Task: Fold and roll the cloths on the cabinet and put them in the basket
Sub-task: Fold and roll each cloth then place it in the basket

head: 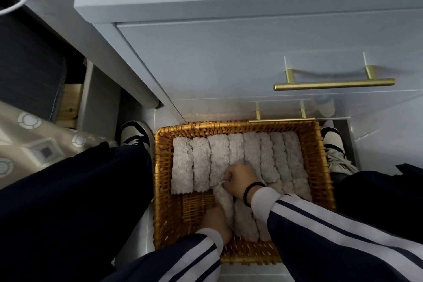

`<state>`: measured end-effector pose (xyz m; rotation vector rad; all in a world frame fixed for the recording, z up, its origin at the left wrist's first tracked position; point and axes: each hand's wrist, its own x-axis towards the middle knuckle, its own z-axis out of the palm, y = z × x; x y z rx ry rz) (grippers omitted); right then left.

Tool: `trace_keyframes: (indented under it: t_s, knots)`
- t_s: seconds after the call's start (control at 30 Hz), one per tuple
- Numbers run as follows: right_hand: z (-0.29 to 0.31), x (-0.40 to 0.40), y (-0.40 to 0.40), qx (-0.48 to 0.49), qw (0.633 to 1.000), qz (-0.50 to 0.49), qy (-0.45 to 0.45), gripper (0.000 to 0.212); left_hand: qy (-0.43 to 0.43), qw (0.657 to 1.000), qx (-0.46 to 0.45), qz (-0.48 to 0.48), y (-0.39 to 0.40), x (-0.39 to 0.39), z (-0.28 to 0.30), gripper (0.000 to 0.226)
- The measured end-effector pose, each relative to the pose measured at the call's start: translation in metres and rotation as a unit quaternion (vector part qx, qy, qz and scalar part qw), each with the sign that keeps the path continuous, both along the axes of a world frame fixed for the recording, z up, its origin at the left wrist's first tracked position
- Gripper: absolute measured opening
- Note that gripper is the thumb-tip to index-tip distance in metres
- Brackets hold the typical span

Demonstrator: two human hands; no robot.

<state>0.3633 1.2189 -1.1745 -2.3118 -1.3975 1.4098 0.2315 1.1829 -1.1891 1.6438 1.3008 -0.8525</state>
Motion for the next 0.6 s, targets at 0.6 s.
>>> trace_keyframes:
  t_s: [0.6]
  knots:
    - [0.015,0.022,0.008,-0.071,0.997,0.013,0.017,0.026,-0.015,0.999,0.004,0.029,-0.019,0.031,0.031,0.034]
